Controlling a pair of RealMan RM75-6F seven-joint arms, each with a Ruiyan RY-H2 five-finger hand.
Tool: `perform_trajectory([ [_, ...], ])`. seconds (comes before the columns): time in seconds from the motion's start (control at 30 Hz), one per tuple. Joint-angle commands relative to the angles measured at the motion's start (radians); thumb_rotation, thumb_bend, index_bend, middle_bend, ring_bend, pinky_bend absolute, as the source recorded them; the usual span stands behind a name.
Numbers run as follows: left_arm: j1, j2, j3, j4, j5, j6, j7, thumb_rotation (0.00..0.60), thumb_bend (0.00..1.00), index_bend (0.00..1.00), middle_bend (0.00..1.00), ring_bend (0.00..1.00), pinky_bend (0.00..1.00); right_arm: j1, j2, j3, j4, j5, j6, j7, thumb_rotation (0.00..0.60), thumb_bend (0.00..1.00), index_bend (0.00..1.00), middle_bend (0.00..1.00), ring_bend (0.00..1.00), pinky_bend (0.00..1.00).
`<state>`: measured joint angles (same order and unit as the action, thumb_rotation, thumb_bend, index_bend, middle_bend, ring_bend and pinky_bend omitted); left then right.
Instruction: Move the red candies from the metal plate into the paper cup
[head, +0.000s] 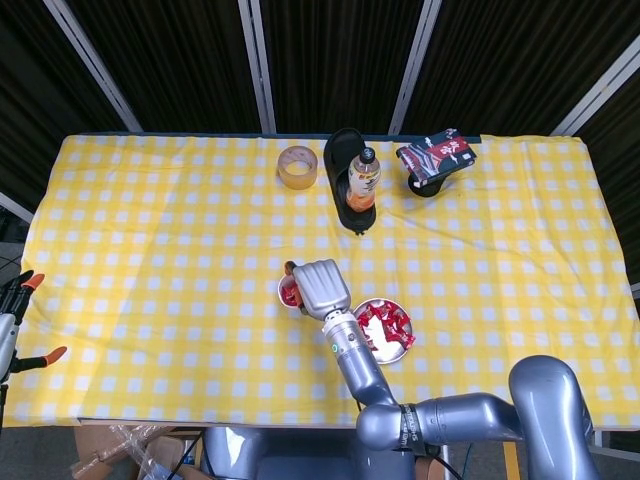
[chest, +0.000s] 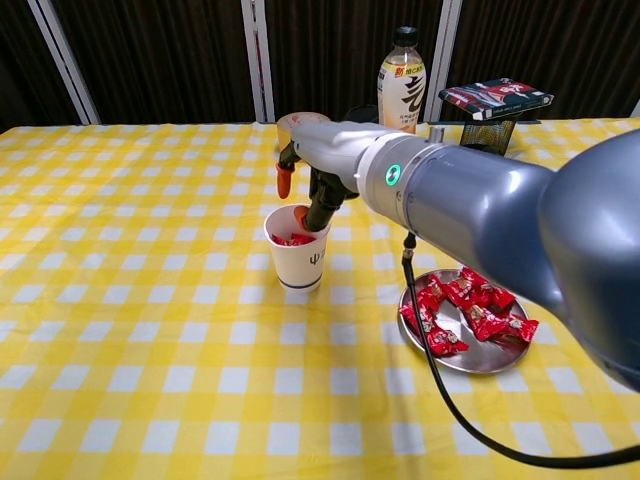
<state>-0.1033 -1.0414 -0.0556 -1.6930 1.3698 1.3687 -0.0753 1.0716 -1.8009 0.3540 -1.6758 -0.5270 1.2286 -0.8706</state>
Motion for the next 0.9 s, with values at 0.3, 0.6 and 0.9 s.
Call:
perform_trajectory([
  [0.3, 0.002, -0.003, 0.002, 0.001, 0.010, 0.010, 0.007, 0.600, 0.05, 0.00, 0.00, 0.00, 0.00, -0.101, 0.117, -0.109, -0.213, -0.058, 0.133, -0.019, 0.600, 0.50, 0.31, 0.89, 0.90, 0.90],
  [0.6, 0.009, -0.012, 0.002, 0.006, 0.021, 0.032, 0.013, 0.600, 0.05, 0.00, 0.00, 0.00, 0.00, -0.207, 0.189, -0.221, -0.287, -0.107, 0.205, 0.008, 0.600, 0.42, 0.28, 0.89, 0.90, 0.90],
  [0.9, 0.015, -0.020, 0.001, 0.010, 0.023, 0.046, 0.024, 0.600, 0.05, 0.00, 0.00, 0.00, 0.00, -0.288, 0.190, -0.308, -0.233, -0.160, 0.205, 0.050, 0.600, 0.32, 0.30, 0.89, 0.90, 0.90],
])
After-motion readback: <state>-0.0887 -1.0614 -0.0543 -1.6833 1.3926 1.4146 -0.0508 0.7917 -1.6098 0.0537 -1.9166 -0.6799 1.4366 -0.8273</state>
